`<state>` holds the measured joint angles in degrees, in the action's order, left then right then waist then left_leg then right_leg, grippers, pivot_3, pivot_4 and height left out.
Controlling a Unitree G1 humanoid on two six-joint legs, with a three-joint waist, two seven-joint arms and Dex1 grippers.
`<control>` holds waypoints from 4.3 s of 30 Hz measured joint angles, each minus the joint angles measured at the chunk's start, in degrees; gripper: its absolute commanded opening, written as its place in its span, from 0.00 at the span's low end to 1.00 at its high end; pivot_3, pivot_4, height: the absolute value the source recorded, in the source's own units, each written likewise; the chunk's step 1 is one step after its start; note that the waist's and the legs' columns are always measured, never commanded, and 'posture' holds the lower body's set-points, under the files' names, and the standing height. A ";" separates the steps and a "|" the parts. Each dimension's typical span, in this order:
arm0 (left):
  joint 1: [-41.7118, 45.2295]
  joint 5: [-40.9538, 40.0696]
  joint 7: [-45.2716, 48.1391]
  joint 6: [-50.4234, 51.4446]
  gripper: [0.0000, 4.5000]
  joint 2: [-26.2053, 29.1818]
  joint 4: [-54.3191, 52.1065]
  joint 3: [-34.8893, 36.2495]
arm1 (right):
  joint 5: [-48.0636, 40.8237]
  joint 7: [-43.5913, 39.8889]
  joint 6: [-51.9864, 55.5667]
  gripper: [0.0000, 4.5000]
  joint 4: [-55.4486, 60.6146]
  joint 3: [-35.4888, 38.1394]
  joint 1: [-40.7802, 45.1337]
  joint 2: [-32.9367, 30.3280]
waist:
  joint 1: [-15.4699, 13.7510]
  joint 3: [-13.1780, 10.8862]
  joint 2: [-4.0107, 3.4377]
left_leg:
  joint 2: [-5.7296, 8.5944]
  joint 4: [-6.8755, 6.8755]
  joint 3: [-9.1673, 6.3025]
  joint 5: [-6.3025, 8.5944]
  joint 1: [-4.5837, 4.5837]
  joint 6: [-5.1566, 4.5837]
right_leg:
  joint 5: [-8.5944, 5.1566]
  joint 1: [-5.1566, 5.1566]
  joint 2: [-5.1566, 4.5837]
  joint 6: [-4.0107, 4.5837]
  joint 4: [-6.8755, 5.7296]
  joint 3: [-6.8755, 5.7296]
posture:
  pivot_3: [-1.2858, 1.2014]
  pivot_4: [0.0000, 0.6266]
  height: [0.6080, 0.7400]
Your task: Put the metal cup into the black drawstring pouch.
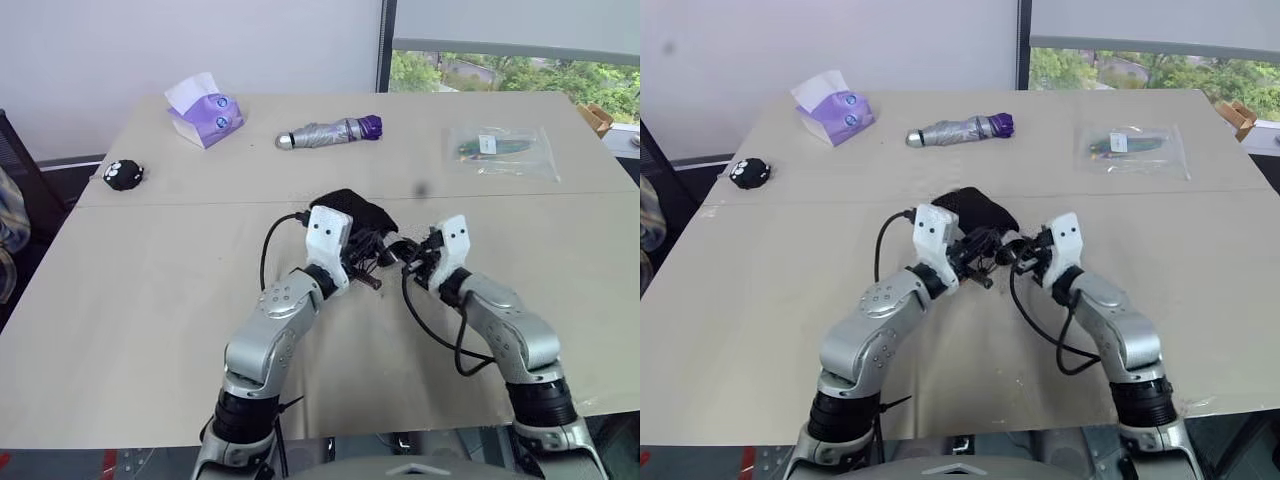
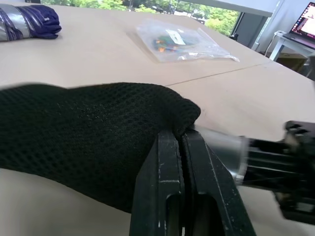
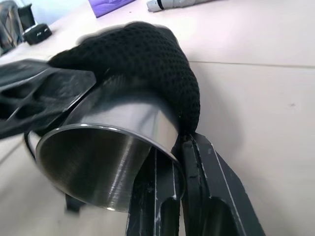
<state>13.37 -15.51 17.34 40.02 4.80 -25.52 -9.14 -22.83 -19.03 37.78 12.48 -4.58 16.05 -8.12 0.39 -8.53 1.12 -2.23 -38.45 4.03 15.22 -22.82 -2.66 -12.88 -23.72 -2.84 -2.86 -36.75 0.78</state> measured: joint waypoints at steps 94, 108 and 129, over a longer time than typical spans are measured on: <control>18.94 11.55 4.56 -34.26 0.76 -0.16 23.93 -4.26 | 9.17 -14.82 -5.48 0.00 5.70 -3.11 21.92 -14.96 | 0.14 -0.17 0.15 | 0.03 0.14 -0.07 0.00 -0.16 0.01 | 0.02 -0.08 0.00 -0.03 0.18 -0.09 | 0.52 0.24 1.00; 17.02 11.21 7.11 -33.13 0.02 -0.45 25.45 -4.34 | 13.33 -5.68 -17.09 0.00 -2.61 2.17 30.45 -11.28 | 0.27 -0.19 0.13 | 0.05 0.12 0.00 -0.01 -0.13 0.01 | 0.02 -0.11 0.00 -0.04 0.09 -0.04 | 0.52 0.24 1.00; 22.98 8.64 7.88 -40.26 0.27 -0.78 26.06 0.03 | 14.78 -8.87 -22.79 0.00 -2.74 -0.78 30.92 -10.85 | 0.20 -0.18 0.13 | 0.01 0.14 -0.01 -0.01 -0.15 0.01 | 0.02 -0.10 -0.01 -0.04 0.11 -0.07 | 0.52 0.24 1.00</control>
<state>36.35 -6.87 25.22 -0.24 4.02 0.54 -9.11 -8.05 -27.90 14.99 9.74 -5.35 46.98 -18.98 0.59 -8.72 1.25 -2.22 -38.31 4.02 15.21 -22.97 -2.65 -12.86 -23.82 -2.85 -2.90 -36.64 0.72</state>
